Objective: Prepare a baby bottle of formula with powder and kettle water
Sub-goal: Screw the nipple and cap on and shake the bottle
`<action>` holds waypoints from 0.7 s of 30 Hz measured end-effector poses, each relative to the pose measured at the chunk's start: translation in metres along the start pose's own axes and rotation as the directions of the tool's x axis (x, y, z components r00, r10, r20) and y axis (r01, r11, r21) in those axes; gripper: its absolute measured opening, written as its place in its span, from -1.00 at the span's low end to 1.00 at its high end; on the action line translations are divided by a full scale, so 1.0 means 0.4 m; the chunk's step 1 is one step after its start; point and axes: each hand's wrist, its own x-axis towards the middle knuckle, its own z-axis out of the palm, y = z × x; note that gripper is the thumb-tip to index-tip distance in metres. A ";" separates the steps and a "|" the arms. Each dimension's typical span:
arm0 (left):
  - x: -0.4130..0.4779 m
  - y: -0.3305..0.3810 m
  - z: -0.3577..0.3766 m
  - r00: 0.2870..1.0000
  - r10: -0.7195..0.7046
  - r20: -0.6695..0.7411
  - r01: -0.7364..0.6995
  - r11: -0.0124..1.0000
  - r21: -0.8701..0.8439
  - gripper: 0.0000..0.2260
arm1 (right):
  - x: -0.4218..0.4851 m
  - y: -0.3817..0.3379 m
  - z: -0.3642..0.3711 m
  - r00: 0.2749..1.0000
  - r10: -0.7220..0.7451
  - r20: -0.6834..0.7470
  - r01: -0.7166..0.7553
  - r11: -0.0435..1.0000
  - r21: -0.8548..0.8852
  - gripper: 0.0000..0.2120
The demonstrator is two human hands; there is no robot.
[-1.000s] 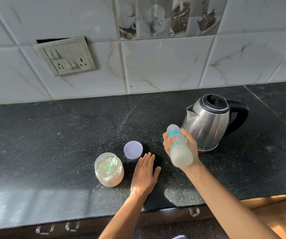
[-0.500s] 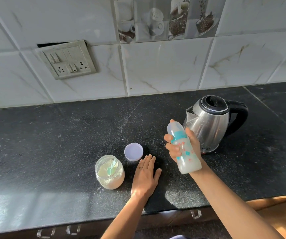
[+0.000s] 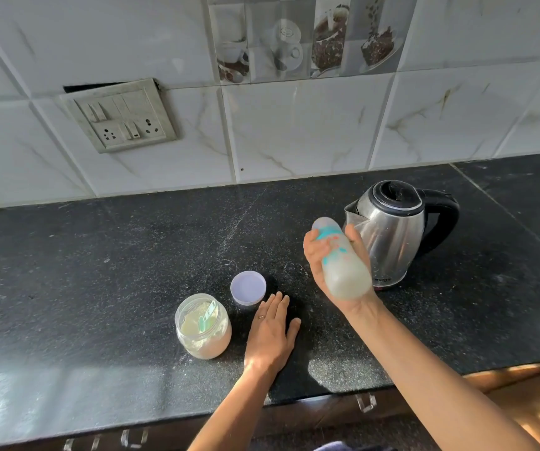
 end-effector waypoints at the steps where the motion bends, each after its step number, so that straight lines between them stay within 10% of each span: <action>1: 0.000 0.000 0.000 1.000 -0.002 -0.002 0.002 1.000 -0.001 -0.44 | -0.001 0.005 0.005 1.000 0.011 0.022 -0.009 0.997 -0.079 -0.54; 13: 0.000 0.001 0.004 1.000 -0.001 -0.005 0.001 1.000 0.016 -0.46 | -0.008 -0.003 -0.016 0.903 -0.392 -0.178 0.253 0.819 -0.515 -0.03; 21: 0.001 0.003 0.003 1.000 -0.001 -0.015 0.001 1.000 0.017 -0.51 | -0.025 -0.019 -0.035 0.905 -0.315 -0.286 0.190 0.901 -0.390 -0.48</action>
